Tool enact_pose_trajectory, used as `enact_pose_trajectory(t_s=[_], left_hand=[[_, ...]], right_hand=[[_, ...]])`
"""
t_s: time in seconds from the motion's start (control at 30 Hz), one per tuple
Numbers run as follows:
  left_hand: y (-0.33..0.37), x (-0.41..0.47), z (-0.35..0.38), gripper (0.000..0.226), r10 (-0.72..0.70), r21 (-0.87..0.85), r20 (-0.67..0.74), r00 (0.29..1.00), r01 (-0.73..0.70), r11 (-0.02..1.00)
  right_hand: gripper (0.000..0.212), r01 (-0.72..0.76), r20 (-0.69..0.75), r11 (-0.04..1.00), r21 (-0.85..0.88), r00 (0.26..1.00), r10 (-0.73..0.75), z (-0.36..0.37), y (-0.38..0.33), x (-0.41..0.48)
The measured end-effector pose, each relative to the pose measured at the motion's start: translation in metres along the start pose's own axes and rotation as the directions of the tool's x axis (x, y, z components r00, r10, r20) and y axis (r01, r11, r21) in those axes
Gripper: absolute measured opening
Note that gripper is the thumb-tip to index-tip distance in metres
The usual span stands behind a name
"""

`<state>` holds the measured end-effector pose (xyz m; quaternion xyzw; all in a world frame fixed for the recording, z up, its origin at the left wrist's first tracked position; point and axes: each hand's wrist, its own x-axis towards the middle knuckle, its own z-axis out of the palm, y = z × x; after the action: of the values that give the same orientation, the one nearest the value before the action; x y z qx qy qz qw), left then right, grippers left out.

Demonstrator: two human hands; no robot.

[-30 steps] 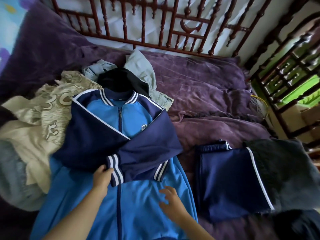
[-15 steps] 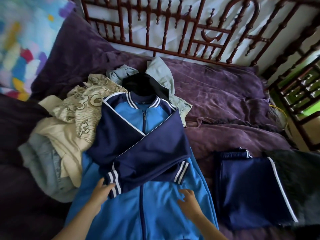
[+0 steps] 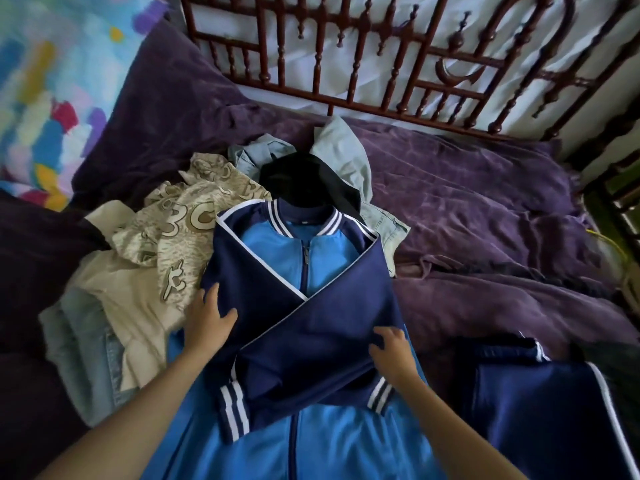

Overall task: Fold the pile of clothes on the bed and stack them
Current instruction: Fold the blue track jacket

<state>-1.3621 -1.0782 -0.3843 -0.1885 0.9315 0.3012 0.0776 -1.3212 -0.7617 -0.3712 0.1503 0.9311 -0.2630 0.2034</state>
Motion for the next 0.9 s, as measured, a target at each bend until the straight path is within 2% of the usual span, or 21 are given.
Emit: enact_pose_trajectory(t_s=[0.1,0.2,0.3,0.4,0.5,0.57,0.67,0.77,0.83,0.9], left_hand=[[0.016,0.054,-0.022,0.056,0.090,0.035,-0.055,0.994,-0.088,0.996],[0.021,0.113,-0.035,0.048,0.076,0.040,-0.080,0.994,-0.073,0.997],[0.032,0.155,-0.042,0.050,0.025,-0.094,-0.025,0.999,-0.027,0.995],[0.037,0.196,-0.036,0.054,-0.036,-0.166,0.110,0.993,0.054,0.985],[0.036,0.215,-0.029,0.040,-0.042,-0.189,0.112,0.993,0.063,0.980],[0.032,0.220,-0.027,0.026,-0.080,-0.310,0.052,0.995,0.093,0.946],[0.025,0.223,-0.033,0.024,-0.155,-0.517,0.061,0.986,0.164,0.840],[0.022,0.223,-0.039,0.027,-0.192,-0.598,0.095,0.977,0.210,0.773],[0.026,0.221,-0.043,0.026,-0.204,-0.650,0.093,0.974,0.215,0.729],[0.032,0.215,-0.050,0.023,-0.198,-0.675,0.082,0.977,0.200,0.710]], right_hand=[[0.045,0.037,0.008,0.997,-0.062,0.999,-0.036,-0.023,-0.026,0.050],[0.051,0.067,0.002,0.988,-0.140,0.998,-0.067,-0.042,-0.045,0.109],[0.056,0.045,-0.019,0.986,-0.161,0.999,-0.049,-0.058,-0.060,0.157],[0.053,0.039,-0.060,0.982,-0.187,0.997,-0.051,-0.061,-0.076,0.208],[0.057,0.047,-0.042,0.972,-0.231,0.997,-0.058,-0.062,-0.084,0.251],[0.068,0.035,-0.013,0.961,-0.276,0.999,-0.040,-0.063,-0.087,0.275],[0.073,0.002,0.055,0.926,-0.377,0.998,0.021,-0.062,-0.085,0.296],[0.058,-0.029,0.076,0.876,-0.481,0.994,0.075,-0.061,-0.076,0.297],[0.039,-0.004,-0.052,0.877,-0.480,0.998,-0.024,-0.068,-0.065,0.294],[0.023,0.040,-0.198,0.915,-0.400,0.972,-0.129,-0.080,-0.051,0.286]])
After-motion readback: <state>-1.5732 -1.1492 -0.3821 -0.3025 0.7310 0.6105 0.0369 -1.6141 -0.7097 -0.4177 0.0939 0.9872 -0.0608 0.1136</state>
